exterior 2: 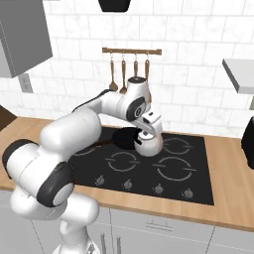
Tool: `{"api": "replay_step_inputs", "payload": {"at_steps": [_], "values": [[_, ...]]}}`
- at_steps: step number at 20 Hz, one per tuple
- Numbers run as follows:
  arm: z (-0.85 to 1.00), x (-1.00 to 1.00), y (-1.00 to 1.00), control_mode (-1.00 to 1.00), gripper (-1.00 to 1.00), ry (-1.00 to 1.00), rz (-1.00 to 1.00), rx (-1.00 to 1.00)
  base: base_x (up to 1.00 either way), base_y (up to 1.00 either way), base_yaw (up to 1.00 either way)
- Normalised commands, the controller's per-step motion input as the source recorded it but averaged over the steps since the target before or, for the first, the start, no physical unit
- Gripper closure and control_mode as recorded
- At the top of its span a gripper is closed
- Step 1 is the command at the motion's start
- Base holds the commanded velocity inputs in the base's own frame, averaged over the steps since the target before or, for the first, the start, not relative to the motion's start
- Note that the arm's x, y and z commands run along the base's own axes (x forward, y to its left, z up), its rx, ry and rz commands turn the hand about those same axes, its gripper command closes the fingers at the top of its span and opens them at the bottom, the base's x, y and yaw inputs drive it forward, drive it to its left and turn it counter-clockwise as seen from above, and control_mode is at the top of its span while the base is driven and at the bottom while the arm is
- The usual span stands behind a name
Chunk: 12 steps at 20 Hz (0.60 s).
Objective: Pick the kettle from the counter and place it on a stove burner. Then turn the burner on.
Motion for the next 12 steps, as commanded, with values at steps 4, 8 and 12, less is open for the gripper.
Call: {"api": "replay_step_inputs", "payload": {"at_steps": [4,8,12], "values": [[0.0,0.28,-0.61,-1.0,1.0,0.0,-0.07,0.0,0.0,0.0,0.0],[0.0,0.47,-0.61,-1.0,1.0,0.0,-0.06,0.0,0.0,0.0,0.0],[-0.14,0.5,-0.37,-1.0,1.0,0.0,0.0,0.02,0.0,0.0,0.0]]}}
